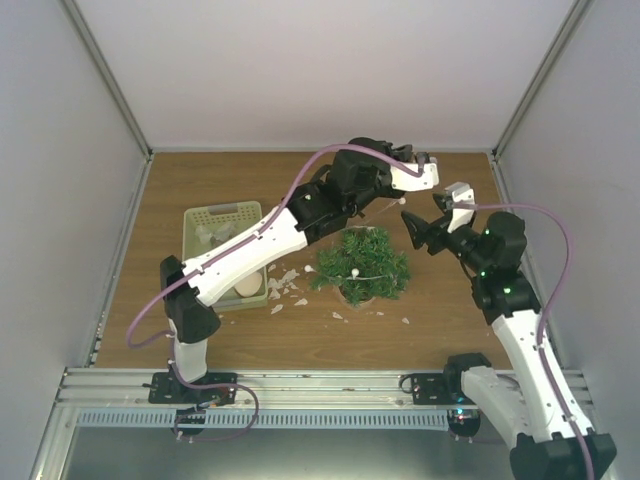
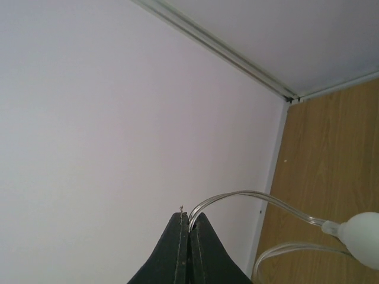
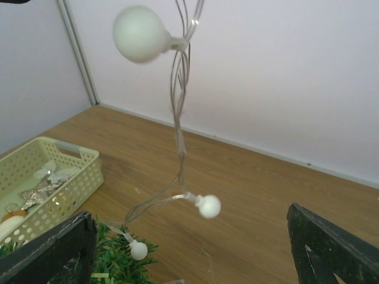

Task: Decorate the small christmas tree

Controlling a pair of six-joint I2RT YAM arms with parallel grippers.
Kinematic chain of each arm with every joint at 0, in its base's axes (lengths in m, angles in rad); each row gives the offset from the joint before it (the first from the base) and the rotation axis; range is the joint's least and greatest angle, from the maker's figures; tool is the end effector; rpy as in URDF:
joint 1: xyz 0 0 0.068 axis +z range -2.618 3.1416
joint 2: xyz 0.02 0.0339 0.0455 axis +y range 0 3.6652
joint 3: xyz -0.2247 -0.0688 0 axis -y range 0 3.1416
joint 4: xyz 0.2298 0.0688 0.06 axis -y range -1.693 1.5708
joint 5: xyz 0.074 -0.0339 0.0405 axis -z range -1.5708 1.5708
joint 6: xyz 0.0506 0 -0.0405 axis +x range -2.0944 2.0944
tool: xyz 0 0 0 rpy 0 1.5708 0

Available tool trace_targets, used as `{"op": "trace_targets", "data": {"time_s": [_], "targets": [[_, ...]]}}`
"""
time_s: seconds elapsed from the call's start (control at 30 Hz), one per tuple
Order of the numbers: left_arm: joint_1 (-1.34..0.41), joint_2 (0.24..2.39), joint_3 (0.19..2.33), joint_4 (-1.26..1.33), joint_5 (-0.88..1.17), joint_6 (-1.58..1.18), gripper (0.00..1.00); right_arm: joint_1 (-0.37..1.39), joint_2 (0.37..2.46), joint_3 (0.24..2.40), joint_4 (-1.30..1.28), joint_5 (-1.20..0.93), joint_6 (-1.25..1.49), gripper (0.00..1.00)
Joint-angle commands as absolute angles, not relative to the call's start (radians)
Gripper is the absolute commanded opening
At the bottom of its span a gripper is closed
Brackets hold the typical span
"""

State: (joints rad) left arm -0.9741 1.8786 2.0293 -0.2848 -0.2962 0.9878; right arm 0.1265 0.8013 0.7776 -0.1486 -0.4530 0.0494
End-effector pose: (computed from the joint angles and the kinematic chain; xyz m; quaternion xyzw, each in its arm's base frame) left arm 0.2525 -0.3454 0.4051 0.5648 0.4949 0.1156 0.6502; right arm 0.2081 0.0488 0.3089 -0.1732 0.7397 0.2263 0.6097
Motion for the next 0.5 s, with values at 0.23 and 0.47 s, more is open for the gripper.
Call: {"op": "trace_targets", "data": {"time_s": [0.23,0.47], "targets": [[-0.945,1.781,1.931,-0.264,-0.215,0.892,0.00,0.133,0.877,0.848,-0.128,-0.423,0.014,0.88],[-0.943,1.782,1.911,-0.298,-0.173,0.839,0.00,0.133,0.943,0.902,-0.095,-0.467,0.027,0.88]]}}
